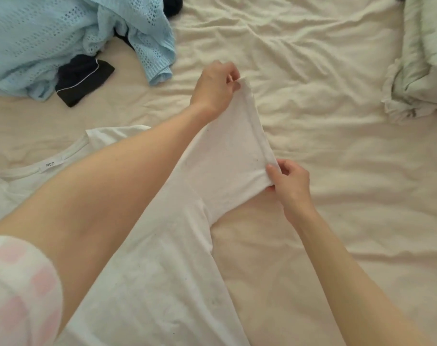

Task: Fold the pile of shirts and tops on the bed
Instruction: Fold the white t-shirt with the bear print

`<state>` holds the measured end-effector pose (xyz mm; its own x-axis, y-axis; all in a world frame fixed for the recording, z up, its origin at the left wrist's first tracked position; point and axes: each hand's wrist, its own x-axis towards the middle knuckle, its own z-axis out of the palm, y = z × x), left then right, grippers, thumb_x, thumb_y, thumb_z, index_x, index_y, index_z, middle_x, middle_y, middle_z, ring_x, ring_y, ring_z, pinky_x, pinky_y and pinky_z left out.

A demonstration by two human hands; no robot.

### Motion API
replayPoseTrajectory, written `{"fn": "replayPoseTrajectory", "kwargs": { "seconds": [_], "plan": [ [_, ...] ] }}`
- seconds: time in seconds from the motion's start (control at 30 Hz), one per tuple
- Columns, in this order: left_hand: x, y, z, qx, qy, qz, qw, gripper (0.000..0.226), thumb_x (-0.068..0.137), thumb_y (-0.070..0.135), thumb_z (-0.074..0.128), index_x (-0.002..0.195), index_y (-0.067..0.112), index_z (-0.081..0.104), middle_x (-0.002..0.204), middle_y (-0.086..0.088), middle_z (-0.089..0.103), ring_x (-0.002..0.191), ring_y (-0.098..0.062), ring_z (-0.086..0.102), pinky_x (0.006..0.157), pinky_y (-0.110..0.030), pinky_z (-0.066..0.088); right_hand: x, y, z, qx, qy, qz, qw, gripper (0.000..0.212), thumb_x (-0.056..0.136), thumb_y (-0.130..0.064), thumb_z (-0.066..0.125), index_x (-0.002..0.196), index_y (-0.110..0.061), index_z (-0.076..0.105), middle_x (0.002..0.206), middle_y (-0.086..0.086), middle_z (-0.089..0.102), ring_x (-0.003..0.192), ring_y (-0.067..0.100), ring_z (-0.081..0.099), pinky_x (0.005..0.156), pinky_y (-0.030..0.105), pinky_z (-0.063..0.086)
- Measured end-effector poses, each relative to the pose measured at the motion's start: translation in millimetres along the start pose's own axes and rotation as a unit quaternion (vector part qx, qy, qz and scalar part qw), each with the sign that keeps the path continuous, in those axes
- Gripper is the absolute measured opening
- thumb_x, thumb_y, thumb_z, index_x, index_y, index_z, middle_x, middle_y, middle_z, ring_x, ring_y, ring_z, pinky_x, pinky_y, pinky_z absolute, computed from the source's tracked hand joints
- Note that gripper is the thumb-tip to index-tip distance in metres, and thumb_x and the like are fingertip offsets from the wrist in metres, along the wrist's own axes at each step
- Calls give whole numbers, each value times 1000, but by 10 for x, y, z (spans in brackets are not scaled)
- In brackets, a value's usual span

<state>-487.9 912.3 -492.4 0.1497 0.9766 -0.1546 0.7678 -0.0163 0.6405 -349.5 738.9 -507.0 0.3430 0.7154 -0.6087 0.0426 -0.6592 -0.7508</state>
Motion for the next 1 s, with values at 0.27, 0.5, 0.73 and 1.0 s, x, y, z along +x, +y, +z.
{"fn": "replayPoseTrajectory", "kwargs": {
  "seconds": [0.27,0.5,0.73,1.0],
  "plan": [
    [-1066,-385,149,49,7,89,995,46,88,5,47,133,3,44,135,-15,47,127,-29,44,107,-37,33,-122,269,68,9,78,35,996,10,86,-20,61,92,-25,55,87,-4,64,88,19,64,85,42,53],
    [-1607,-663,156,250,-189,31,949,54,99,31,33,150,21,16,159,-4,2,146,-28,-3,114,-50,-1,-197,182,20,125,34,153,980,16,89,-27,64,94,-12,61,81,1,64,69,10,58,55,22,46],
    [-2038,-452,232,253,-229,24,940,56,100,37,31,150,27,9,159,-2,-8,145,-27,-11,114,-49,-4,-131,174,-72,76,88,139,983,18,91,-9,50,76,-15,55,78,7,64,57,13,59,43,20,43],
    [-3913,-534,170,161,-237,-94,953,62,88,40,15,145,22,32,155,-7,22,143,-31,20,112,-51,22,-1480,949,13,-42,-152,162,974,16,95,-14,51,83,-11,62,76,5,67,64,12,63,57,19,50]
  ]
}}
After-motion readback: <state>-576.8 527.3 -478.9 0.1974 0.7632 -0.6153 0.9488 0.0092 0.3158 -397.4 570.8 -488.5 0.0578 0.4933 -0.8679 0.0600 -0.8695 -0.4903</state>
